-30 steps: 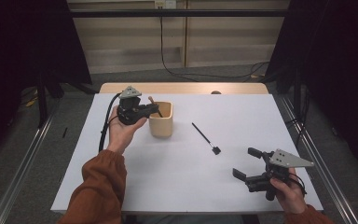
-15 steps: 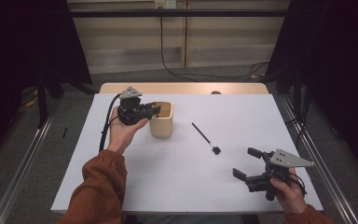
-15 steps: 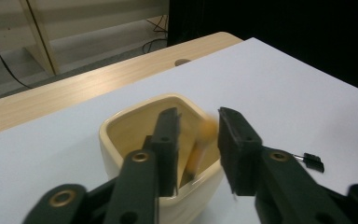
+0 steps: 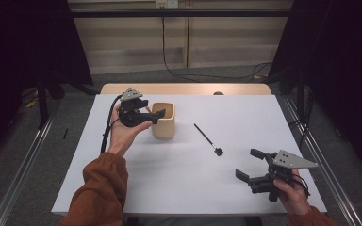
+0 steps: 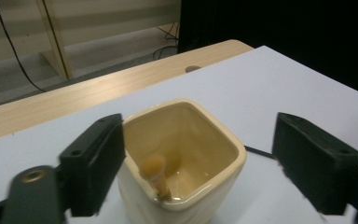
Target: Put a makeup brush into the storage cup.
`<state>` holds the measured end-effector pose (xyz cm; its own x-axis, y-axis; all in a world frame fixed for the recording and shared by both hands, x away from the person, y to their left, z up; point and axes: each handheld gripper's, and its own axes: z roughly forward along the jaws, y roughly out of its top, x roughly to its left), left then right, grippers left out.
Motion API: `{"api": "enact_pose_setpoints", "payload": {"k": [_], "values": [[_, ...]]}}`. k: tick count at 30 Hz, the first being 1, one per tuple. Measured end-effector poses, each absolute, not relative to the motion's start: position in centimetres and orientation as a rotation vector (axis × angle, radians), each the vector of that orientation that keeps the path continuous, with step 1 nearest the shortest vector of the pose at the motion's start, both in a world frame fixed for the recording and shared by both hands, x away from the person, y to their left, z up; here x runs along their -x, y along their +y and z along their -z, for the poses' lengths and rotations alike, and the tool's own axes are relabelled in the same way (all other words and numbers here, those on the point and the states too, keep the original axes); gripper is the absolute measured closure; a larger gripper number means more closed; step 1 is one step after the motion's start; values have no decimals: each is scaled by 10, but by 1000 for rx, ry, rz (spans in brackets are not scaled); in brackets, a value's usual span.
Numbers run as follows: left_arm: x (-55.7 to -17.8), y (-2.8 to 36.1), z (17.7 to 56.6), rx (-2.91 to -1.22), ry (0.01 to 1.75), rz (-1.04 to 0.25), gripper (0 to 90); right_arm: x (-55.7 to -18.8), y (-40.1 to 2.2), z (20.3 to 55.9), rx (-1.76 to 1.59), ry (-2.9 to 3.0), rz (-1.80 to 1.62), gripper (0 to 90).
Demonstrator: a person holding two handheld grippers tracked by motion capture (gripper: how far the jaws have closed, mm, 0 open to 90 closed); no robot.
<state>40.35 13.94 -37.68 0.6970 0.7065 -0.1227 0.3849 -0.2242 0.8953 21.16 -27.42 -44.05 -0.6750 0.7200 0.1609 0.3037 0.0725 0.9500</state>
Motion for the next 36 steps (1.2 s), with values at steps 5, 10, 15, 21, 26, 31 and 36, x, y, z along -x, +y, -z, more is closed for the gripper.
{"api": "enact_pose_setpoints", "payload": {"k": [5, 10, 15, 21, 26, 31, 36], "values": [[-403, 144, 377, -1808, 871, -377, 53, -212, -275, 440, -1026, 2002, -1631, 4], [-399, 151, 376, -1788, 858, -364, 30, -211, -275, 440, -1019, 2006, -1628, 4], [-392, 156, 377, -1804, 849, -392, 26, -212, -274, 441, -1020, 2014, -1626, 3], [-381, 165, 377, -1788, 836, -399, 24, -212, -274, 441, -1023, 2018, -1622, 3], [-370, 171, 381, -1784, 830, -418, 25, -212, -274, 441, -1025, 2017, -1620, 3], [-361, 176, 382, -1763, 836, -409, 28, -212, -274, 442, -1028, 2017, -1621, 3], [-352, 185, 383, -1732, 825, -390, 28, -213, -274, 442, -1031, 2019, -1620, 4]]}}
